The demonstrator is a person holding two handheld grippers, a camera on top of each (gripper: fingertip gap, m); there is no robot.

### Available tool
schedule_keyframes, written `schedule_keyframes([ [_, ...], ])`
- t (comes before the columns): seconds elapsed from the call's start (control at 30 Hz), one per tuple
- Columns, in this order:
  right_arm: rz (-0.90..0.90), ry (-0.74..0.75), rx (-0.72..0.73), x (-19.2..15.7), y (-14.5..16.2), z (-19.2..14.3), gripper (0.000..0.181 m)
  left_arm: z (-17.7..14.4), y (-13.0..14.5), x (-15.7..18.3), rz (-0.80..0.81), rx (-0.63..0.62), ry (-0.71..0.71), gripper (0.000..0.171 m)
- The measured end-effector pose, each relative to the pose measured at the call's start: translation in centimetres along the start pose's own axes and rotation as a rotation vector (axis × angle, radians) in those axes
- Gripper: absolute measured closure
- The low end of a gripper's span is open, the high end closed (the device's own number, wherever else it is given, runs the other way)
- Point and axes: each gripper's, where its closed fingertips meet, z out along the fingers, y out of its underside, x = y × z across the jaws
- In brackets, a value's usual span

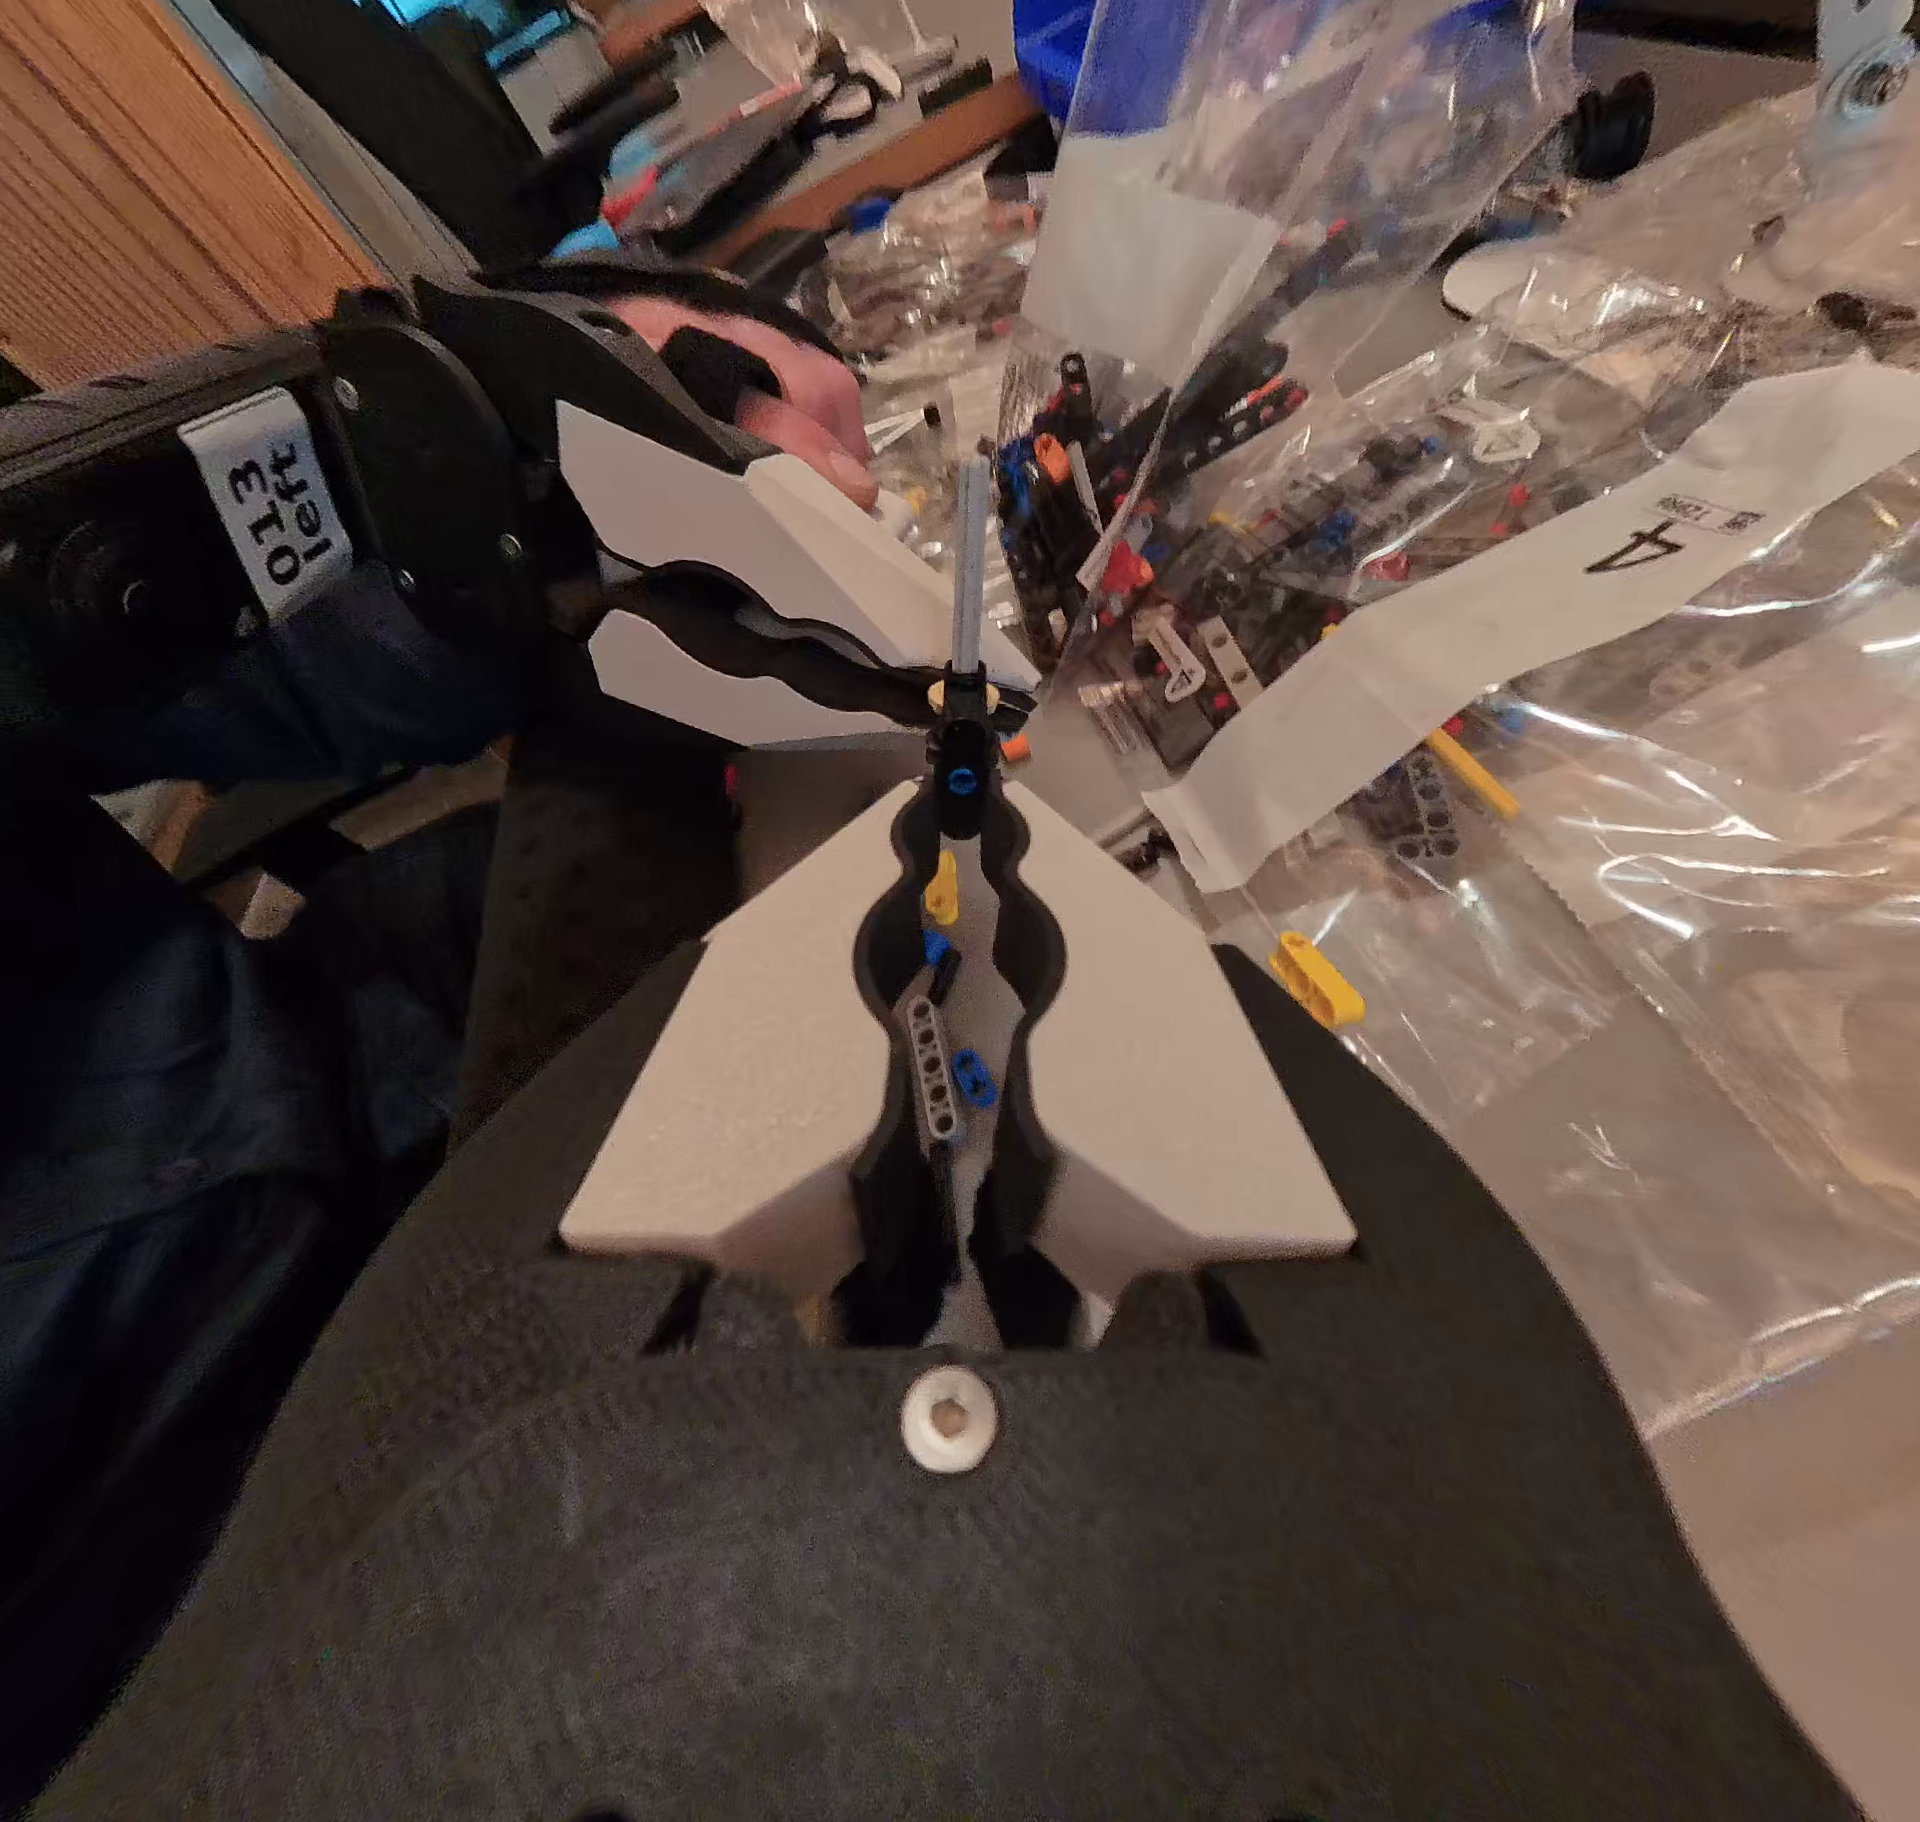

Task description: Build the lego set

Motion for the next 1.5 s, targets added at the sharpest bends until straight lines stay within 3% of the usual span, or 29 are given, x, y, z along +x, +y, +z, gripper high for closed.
schedule_keyframes([
  [0.23, -0.060, -0.016, -0.140, -0.4, 2.1, 0.2, 0.177, -0.1, 0.1, 2.4, 0.155, -0.022, 0.084, 0.169],
  [0.6, -0.107, -0.162, -0.366, -2.0, 6.0, 0.3, 0.176, -1.3, -0.5, 7.0, 0.344, -0.001, 0.233, 0.171],
  [0.87, -0.110, -0.216, -0.369, -2.6, 6.2, 0.7, 0.176, -1.8, -0.5, 8.3, 0.382, 0.022, 0.273, 0.171],
  [0.9, -0.099, -0.218, -0.351, -2.6, 5.9, 0.8, 0.176, -1.9, -0.4, 8.9, 0.386, 0.019, 0.304, 0.171],
  [0.97, -0.067, -0.324, -0.175, -4.5, 2.6, 0.5, 0.177, -1.9, -1.6, 10.3, 0.399, 0.062, 0.329, 0.171],
  [1.0, -0.078, -0.259, -0.223, -3.4, 3.3, 0.7, 0.176, -1.8, -2.1, 9.8, 0.404, 0.071, 0.304, 0.171],
  [1.1, -0.068, -0.194, -0.298, -2.2, 5.1, 1.2, 0.176, -1.2, -1.5, 9.7, 0.362, 0.042, 0.322, 0.171],
  [1.17, -0.040, -0.158, -0.269, -1.3, 4.5, 0.9, 0.176, -1.5, -1.7, 9.7, 0.309, 0.071, 0.343, 0.171],
  [1.23, -0.032, -0.153, -0.214, -1.2, 3.6, 0.3, 0.176, -1.8, -1.9, 7.9, 0.261, 0.101, 0.280, 0.171],
  [1.33, 0.002, -0.124, -0.169, -0.4, 3.0, -0.2, 0.176, -2.5, -1.7, 5.4, 0.093, 0.136, 0.237, 0.156],
  [1.4, -0.002, -0.117, -0.110, -0.3, 1.9, -0.7, 0.176, -2.8, -1.9, 3.2, -0.001, 0.171, 0.169, 0.155],
  [1.5, 0.004, -0.108, -0.065, -0.1, 1.2, -1.0, 0.176, -2.4, -0.8, 0.1, -0.299, 0.182, 0.134, 0.136],
])
